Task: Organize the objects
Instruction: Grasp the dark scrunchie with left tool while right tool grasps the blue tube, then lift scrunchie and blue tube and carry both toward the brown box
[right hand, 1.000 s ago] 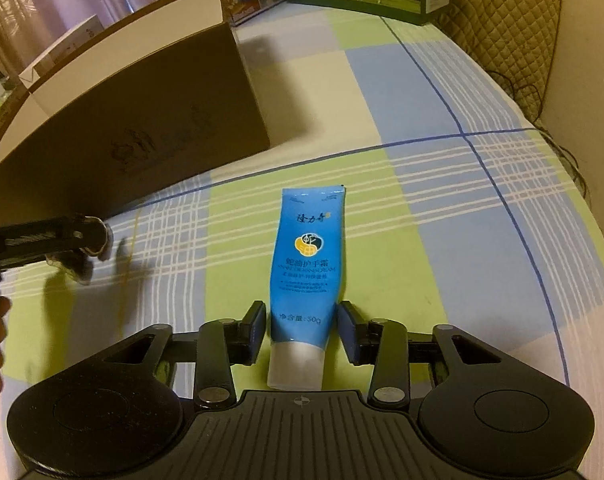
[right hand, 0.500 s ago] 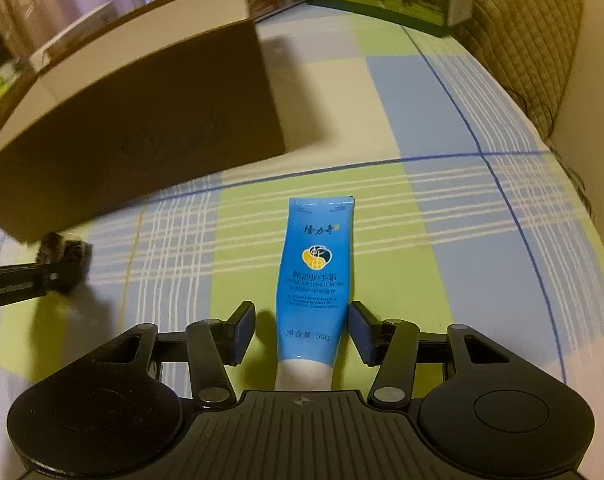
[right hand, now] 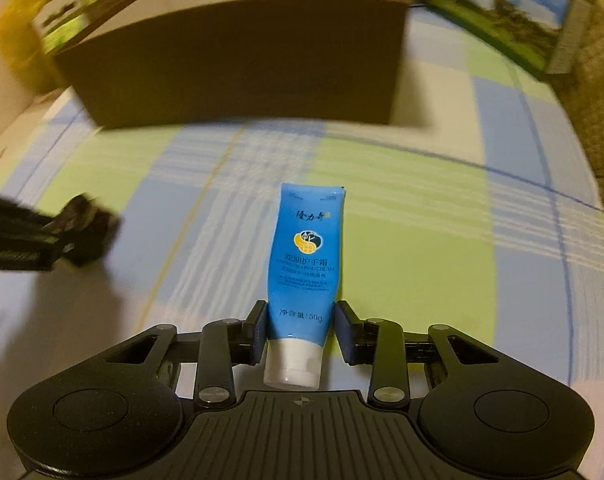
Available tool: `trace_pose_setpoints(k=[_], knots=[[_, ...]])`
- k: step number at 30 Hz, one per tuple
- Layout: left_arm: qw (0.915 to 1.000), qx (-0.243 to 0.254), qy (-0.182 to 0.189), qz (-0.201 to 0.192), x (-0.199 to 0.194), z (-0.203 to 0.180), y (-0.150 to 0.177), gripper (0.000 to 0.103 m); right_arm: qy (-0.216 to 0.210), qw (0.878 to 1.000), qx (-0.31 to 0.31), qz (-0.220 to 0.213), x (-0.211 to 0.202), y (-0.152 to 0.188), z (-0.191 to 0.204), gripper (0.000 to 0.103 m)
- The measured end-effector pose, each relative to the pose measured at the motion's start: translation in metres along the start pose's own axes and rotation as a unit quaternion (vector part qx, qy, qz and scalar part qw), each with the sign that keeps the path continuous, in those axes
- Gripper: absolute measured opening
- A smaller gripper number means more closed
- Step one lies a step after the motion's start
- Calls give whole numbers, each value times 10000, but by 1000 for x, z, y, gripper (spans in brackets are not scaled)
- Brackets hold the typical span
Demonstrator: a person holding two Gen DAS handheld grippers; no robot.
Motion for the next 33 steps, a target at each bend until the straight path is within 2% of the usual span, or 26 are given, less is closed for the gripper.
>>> trace_pose_setpoints(k=[12, 33], knots=[[9995, 257, -178, -105, 5, -14, 3, 37, 83, 9993, 299, -228, 3, 0, 2, 35], [9996, 230, -113, -99, 1, -15, 9, 27, 115, 9992, 307, -225, 2, 1, 4, 33]])
Point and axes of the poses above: each gripper's, at about its wrist camera, not at the fingertips, and x roughly the way its jaws point, z to its left, y to its underside, the point moved 7 cm from there along x, roughly the way its jaws point, and after that the axes turned 8 degrees about -x, right-handed, at the moved point
